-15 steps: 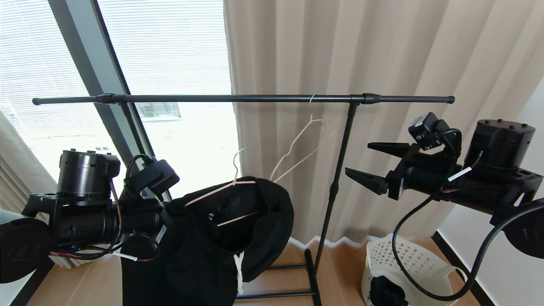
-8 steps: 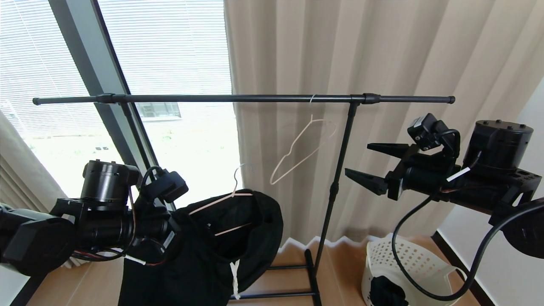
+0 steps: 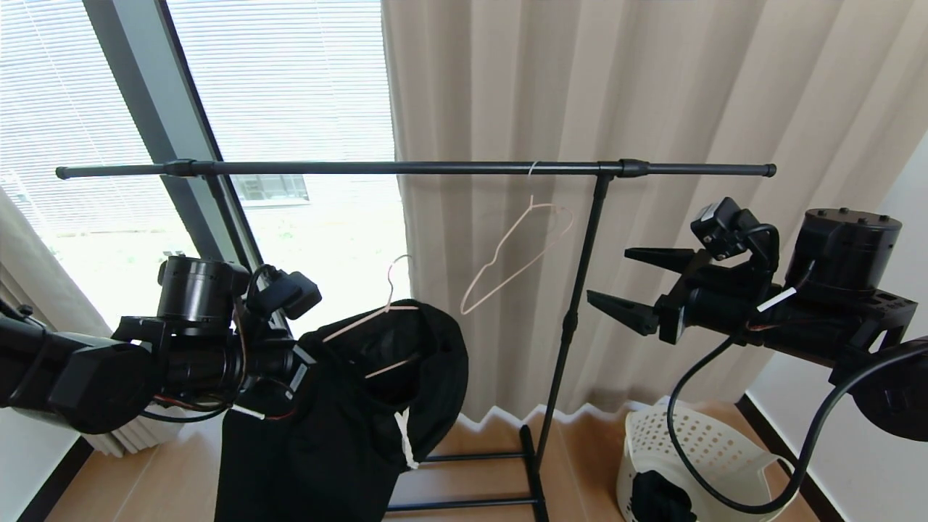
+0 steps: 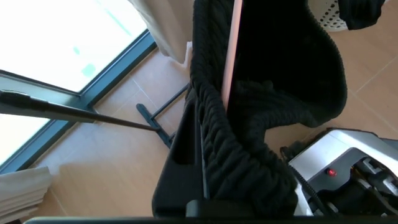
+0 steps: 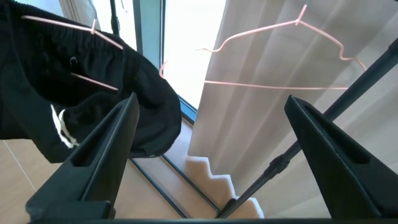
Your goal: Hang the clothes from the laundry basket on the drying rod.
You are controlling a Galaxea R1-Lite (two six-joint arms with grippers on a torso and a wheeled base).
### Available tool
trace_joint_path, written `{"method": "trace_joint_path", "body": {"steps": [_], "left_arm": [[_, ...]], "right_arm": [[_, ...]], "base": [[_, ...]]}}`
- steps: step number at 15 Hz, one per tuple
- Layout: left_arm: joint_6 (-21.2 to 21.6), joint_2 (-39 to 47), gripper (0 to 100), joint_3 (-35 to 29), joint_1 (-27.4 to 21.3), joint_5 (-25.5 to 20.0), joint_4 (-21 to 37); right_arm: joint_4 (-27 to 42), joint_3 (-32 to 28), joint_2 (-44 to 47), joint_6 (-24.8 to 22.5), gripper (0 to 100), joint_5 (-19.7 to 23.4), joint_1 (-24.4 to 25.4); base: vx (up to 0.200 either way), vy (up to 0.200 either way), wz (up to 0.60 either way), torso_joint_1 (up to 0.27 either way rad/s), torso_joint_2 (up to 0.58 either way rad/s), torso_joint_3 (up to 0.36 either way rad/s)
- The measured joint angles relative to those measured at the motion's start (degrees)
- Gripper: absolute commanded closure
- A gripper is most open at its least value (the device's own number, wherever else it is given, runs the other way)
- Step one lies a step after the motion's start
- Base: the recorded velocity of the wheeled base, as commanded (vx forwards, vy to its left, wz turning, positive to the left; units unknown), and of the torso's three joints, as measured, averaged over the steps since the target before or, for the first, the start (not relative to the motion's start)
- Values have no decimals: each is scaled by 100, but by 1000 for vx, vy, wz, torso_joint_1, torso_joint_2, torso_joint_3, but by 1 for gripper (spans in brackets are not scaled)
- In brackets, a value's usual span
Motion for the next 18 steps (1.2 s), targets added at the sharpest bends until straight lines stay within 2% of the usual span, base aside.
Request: {"method": "trace_joint_path", "body": {"steps": [11,18], "left_arm": [[-1352,653,100,-1626,63,-2,-60],[-1877,1023,100,-2172,-23,-9,-429]], "right_arm": [[0,-9,48,-1,0,0,2],[0,-17,63,-1,0,-9,2]], "base": [[0,0,0,0,0,0],[0,0,0,0,0,0]]}}
